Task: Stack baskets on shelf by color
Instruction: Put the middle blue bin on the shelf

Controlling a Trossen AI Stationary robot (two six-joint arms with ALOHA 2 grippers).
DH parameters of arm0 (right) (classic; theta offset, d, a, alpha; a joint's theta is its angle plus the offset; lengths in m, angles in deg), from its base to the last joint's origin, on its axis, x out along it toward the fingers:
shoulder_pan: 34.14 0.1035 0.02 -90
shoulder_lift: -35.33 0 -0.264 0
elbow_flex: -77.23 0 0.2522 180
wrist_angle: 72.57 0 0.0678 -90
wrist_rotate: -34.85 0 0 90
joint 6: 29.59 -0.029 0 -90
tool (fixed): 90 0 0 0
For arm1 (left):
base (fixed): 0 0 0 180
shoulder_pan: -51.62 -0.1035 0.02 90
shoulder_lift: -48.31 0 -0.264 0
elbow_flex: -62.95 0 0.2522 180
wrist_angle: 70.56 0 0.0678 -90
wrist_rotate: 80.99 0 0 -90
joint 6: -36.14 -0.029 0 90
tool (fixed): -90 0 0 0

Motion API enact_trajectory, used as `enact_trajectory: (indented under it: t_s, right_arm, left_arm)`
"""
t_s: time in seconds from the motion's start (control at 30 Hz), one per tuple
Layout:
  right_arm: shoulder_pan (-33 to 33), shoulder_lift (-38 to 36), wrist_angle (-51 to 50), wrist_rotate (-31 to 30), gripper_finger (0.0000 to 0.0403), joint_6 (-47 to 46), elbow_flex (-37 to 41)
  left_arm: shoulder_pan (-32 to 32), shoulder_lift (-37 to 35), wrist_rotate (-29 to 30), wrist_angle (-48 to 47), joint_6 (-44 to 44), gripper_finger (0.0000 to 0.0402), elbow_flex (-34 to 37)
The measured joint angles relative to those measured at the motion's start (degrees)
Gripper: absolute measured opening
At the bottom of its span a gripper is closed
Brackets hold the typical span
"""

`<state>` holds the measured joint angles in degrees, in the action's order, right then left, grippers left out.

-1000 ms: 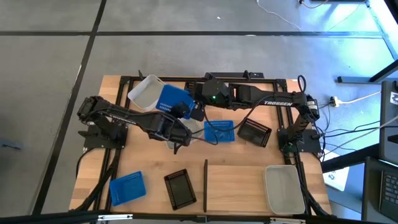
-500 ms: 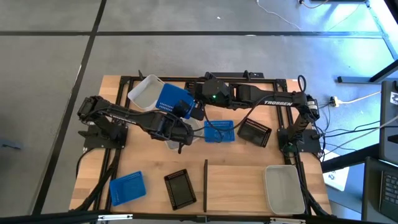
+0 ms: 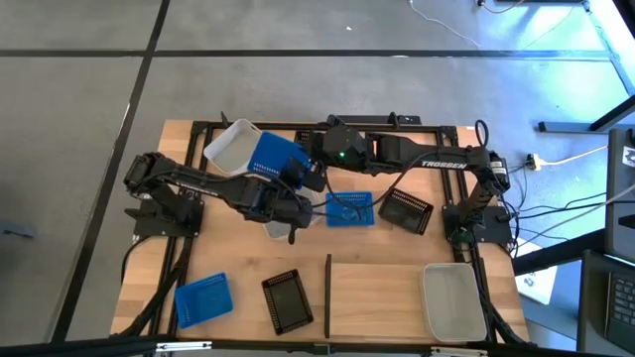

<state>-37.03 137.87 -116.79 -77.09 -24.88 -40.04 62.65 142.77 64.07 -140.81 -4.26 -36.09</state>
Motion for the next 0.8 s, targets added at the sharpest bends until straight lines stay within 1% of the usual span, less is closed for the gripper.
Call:
enact_trajectory:
  t_s: [0.2, 0.3, 0.4, 0.63, 0.8]
  right_arm:
    - [0.0, 0.0, -1.0, 2.4, 0.0003, -1.3, 0.0]
    - [0.0, -0.1, -4.1, 2.2, 0.0003, -1.1, 0.0]
    - [-0.2, -0.2, -6.0, 4.2, 0.0003, -0.8, -0.1]
    - [-0.4, -0.7, -9.6, 5.7, 0.0003, -3.2, -0.3]
    - [-0.4, -2.6, -9.2, 6.5, 0.0003, -4.5, -0.2]
  left_arm:
    - [0.8, 0.0, -0.1, -1.1, -1.2, 0.0098, 0.0]
    - [1.8, -0.2, 0.8, -2.2, -1.9, 0.0098, 0.0]
    - [3.0, -1.0, 0.9, -2.8, -1.9, 0.0096, 0.1]
    - [7.1, -4.4, 0.6, -2.7, 1.0, 0.0098, 0.2]
    - [9.3, -6.6, 2.7, -1.6, 1.7, 0.0101, 0.1]
